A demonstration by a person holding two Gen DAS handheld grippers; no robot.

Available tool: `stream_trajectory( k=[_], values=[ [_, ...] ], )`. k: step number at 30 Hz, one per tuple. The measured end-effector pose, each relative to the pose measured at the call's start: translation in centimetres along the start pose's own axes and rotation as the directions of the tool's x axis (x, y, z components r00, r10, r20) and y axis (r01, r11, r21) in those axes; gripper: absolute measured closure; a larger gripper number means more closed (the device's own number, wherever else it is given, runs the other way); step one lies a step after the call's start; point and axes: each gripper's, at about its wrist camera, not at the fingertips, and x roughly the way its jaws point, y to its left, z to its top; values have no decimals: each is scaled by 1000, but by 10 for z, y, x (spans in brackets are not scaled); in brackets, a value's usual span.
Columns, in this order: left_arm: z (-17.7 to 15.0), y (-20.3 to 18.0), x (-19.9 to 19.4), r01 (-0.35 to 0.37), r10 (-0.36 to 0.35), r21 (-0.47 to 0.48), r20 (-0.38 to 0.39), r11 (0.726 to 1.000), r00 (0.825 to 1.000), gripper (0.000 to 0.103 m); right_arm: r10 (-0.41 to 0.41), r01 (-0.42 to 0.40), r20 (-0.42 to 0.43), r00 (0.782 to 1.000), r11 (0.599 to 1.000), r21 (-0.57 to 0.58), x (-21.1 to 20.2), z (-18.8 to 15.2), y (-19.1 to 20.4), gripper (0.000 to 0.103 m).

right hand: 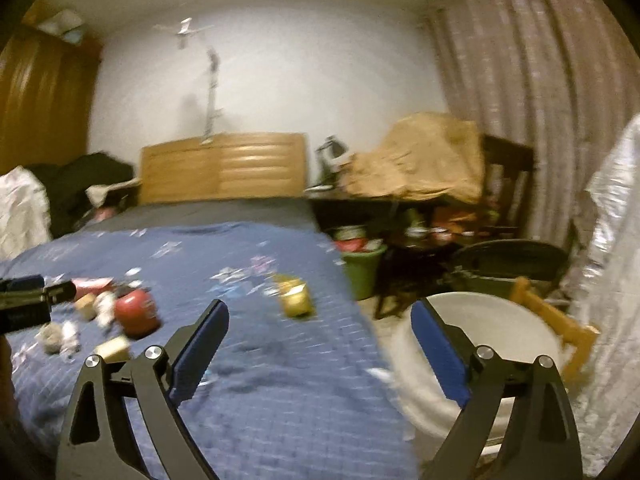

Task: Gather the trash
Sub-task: 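Move both open tools back over the bed toward the remaining items, then grasp the beige twine ball with left tool while right tool grasps cream sponge block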

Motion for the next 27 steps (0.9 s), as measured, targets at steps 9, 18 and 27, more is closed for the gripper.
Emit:
stream_trajectory(
  k=[9, 18, 27],
  values=[
    [-32, 118, 8, -8, -8, -148, -106, 989, 994, 28, 274, -288, -184, 944, 956, -51, 39, -13, 97, 11],
    [-58, 138, 36, 158, -183, -135, -204, 978, 962, 41, 436, -445, -417, 797, 892, 83, 114, -37, 174, 27],
    [-57, 146, 76, 171, -214, -183, -245, 968, 946, 51, 436, -413, -516, 738, 896, 165, 171, -53, 201, 36]
  ],
)
